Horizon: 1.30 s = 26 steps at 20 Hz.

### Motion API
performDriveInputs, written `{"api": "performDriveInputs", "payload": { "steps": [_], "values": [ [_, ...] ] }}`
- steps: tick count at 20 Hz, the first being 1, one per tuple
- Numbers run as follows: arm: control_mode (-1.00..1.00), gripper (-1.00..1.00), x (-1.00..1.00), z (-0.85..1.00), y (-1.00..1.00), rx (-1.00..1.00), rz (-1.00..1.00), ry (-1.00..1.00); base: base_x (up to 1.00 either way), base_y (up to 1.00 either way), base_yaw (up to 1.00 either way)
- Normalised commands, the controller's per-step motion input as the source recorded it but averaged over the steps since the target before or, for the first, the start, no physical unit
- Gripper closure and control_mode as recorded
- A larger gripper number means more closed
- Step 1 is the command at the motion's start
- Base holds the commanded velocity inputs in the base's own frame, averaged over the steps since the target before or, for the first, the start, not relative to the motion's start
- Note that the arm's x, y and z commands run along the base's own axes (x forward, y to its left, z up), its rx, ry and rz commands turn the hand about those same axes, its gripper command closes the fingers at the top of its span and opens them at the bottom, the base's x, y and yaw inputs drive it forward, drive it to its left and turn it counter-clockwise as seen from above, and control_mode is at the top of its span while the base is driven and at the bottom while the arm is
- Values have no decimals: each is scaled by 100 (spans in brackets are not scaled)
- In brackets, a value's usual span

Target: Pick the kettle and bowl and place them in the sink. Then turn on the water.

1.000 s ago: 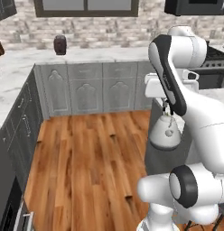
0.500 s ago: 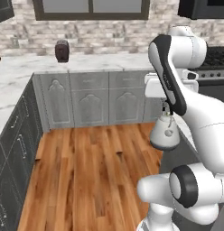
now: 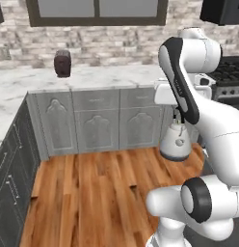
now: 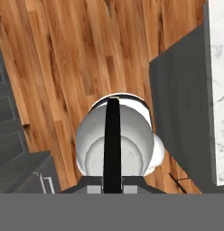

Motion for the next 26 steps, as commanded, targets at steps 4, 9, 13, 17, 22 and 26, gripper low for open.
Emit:
{"api": "performDriveInputs", "payload": {
  "steps": [4,9,13,17,22,26],
  "values": [
    [100,100,0,0,0,0,0,0,100,35,0],
    [100,100,0,0,0,0,0,0,100,15,0],
    [100,100,0,0,0,0,0,0,100,8,-10],
    [100,100,0,0,0,0,0,0,90,7,-32],
    [100,100,0,0,0,0,0,0,72,26,-44],
    [100,100,0,0,0,0,0,0,50,41,-57]
  ]
}}
